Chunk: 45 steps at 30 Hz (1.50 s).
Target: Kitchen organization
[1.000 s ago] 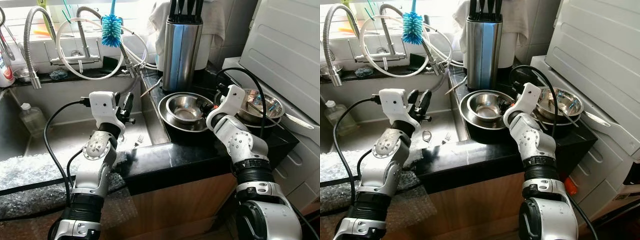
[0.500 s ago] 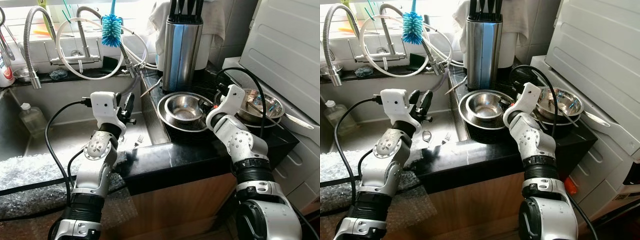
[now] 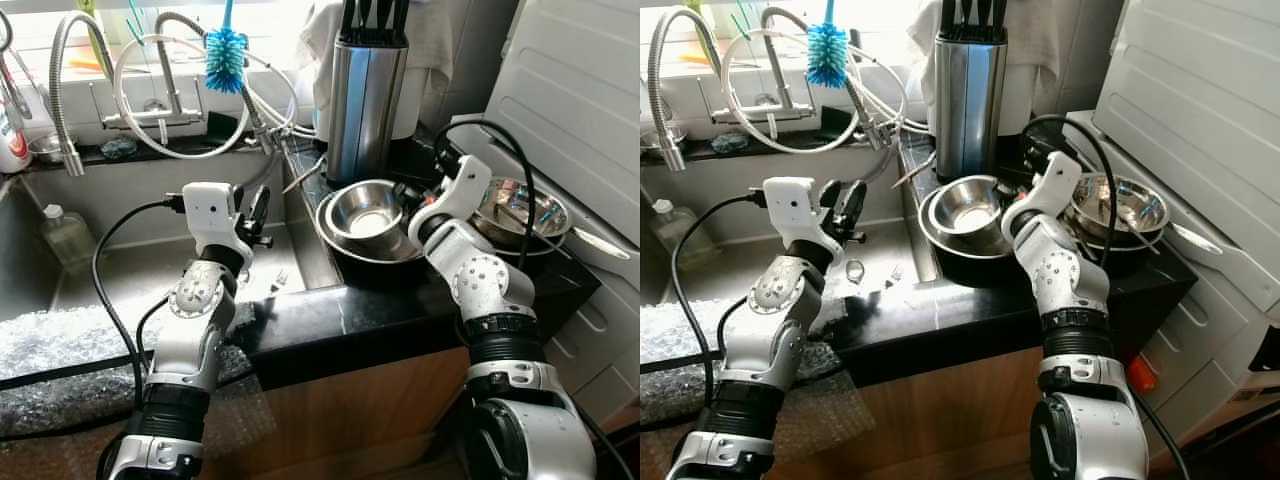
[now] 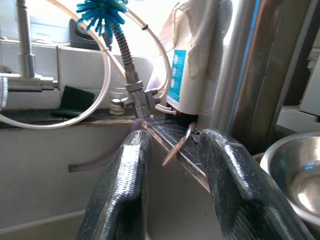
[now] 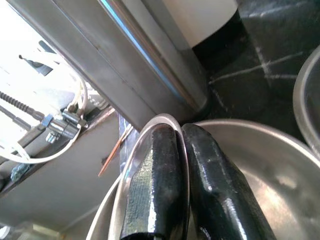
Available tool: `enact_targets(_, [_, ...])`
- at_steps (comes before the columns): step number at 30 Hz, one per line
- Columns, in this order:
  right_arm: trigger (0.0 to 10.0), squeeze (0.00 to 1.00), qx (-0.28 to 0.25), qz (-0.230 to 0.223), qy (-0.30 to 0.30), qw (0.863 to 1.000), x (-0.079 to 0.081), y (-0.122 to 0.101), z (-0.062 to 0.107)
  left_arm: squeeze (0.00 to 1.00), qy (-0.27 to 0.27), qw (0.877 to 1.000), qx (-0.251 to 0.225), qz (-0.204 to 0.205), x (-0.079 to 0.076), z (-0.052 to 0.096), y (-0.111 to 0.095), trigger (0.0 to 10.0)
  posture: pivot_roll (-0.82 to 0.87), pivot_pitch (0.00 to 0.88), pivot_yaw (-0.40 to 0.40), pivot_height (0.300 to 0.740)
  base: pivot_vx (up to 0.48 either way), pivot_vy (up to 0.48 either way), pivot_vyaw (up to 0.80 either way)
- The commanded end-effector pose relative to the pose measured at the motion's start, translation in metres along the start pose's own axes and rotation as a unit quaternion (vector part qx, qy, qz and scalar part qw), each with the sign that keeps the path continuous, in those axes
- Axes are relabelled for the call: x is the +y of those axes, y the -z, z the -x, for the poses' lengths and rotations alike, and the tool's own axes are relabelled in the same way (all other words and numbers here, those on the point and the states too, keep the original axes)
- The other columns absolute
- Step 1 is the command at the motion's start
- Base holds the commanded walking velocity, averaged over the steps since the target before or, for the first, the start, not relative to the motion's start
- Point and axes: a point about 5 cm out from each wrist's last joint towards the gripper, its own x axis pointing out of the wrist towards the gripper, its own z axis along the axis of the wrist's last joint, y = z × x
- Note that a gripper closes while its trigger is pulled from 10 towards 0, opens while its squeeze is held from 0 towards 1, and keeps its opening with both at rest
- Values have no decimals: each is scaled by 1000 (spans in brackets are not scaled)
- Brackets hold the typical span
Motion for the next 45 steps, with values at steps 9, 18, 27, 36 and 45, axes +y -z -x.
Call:
enact_targets(9, [0,0,-39,1,-9,999,9,-16,8,0,-1,1000,-10,23,-4,-6,-7,10000,-127,0,-31,740,0,0,0])
enact_targets(18, [10000,0,-90,11,-37,995,12,-24,14,0,-20,998,-10,64,-1,-6,-8,10000,-128,0,-31,740,0,0,0])
enact_targets(27, [10000,0,-130,-11,-141,981,21,-12,31,0,-53,991,-11,121,12,-8,-10,10000,-134,0,-30,740,0,0,0])
enact_targets(36, [10000,0,-131,-33,-253,958,32,14,50,0,-50,987,-8,150,15,-7,-12,10000,-129,0,-27,740,0,0,0])
enact_targets(45, [10000,0,-130,-46,-276,951,29,27,57,1000,-39,978,-7,203,14,-8,-13,10000,-129,0,-26,740,0,0,0])
